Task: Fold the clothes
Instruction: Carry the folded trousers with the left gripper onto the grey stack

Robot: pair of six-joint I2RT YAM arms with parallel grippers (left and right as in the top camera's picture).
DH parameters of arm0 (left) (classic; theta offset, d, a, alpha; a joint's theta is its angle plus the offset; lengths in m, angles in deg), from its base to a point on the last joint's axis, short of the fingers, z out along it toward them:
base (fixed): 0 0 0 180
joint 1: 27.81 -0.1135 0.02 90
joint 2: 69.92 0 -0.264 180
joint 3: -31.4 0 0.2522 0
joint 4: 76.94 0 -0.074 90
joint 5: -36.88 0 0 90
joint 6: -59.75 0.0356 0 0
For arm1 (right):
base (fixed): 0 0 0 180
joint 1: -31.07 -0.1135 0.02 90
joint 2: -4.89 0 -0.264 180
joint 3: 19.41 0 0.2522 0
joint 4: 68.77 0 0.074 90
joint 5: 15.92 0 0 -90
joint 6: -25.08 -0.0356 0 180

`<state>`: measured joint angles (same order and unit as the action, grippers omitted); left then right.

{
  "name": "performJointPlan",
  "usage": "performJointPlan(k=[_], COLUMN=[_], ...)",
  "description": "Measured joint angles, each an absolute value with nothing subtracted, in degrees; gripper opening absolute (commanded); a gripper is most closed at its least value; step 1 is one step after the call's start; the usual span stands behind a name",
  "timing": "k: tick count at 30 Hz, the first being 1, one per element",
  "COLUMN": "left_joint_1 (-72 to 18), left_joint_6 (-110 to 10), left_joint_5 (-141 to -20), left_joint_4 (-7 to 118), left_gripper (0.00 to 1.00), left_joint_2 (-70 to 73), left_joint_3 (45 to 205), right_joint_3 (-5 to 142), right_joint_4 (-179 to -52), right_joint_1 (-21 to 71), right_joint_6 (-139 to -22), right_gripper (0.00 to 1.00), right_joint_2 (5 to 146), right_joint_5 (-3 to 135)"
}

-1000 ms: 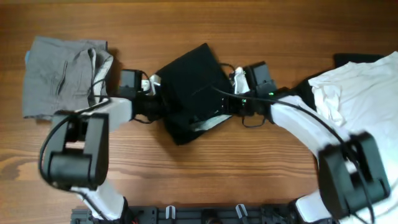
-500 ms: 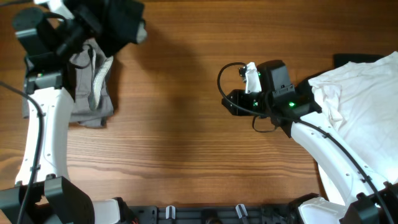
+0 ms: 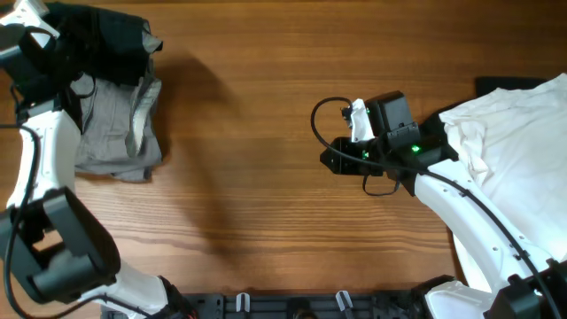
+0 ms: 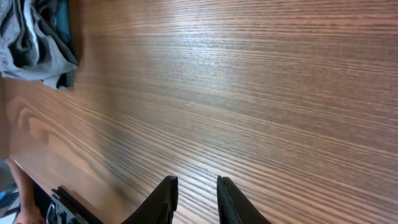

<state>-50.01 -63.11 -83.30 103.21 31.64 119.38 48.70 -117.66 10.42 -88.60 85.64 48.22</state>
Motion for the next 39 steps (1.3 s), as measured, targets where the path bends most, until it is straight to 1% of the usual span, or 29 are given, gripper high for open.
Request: performJointPlan(k=[4,9,14,17,21,25,26,27,28,29,30,32,33,36,38,39], left_joint_1=[-50.01,-48.67,-46.6,-46.9,-50.2,-55.08,-55.93,-56.85,-57.87,-58.44,-58.79,-59.12,-59.3,-60.85,-63.45,-64.85], left_joint_6=[-68.44,-71.52,-72.27,-72.62,-72.57,-68.86,-67.11,-65.18,-62.76,-60.73,-59.44,-56.99,-56.14,-54.32,-53.45,-53.23], left_joint_5=[-83.08,-81.4,-80.81,-81.94,-88.41,-92.13,-91.91,-91.34,-89.72,-88.26,-85.99,-81.72,-79.91,-77.33,-75.73,-75.19], left_joint_4=[112.15,114.25,118.01,115.78,110.58,94.23,89.42,84.04,77.73,73.86,69.33,63.28,61.16,54.19,49.42,47.35], left_gripper=[0.04,0.04,0.04,0.04,0.04,0.04,0.07,0.17,0.24,0.26,0.25,0.25,0.27,0.38,0.47,0.55], left_joint_2=[32.63,33.43,39.55,42.13,42.05,40.01,39.16,37.98,36.28,35.34,34.35,33.7,33.67,32.56,29.24,26.92], left_joint_3=[119.38,119.49,119.51,119.53,119.75,120.34,120.49,120.51,120.56,120.75,120.82,120.89,120.89,120.86,120.86,120.86], right_joint_3=[48.7,48.7,48.7,48.7,48.7,48.7,48.7,48.7,48.7,48.7,48.7,48.7,48.7,48.7,48.7,48.7], right_joint_4=[-118.3,-119.45,-119.78,-120.44,-120.68,-120.68,-120.74,-120.77,-120.74,-120.7,-120.53,-120.53,-120.5,-120.46,-120.46,-120.39], right_joint_1=[10.42,10.42,10.42,10.42,10.42,10.42,10.42,10.42,10.42,10.42,10.42,10.42,10.42,10.42,10.42,10.42], right_joint_6=[-88.63,-88.67,-88.89,-89.04,-89.04,-89.04,-89.04,-89.04,-89.04,-89.04,-89.04,-89.04,-89.04,-89.04,-89.04,-89.02], right_gripper=[0.25,0.25,0.25,0.25,0.25,0.26,0.26,0.26,0.25,0.26,0.26,0.26,0.25,0.26,0.28,0.29], right_joint_2=[85.64,85.64,85.64,85.64,85.64,85.64,85.64,85.64,85.64,85.64,85.64,85.64,85.64,85.64,85.64,85.64], right_joint_5=[48.22,48.22,48.22,48.22,48.24,48.74,49.11,49.57,49.97,50.25,50.45,50.62,50.64,50.8,50.86,50.88])
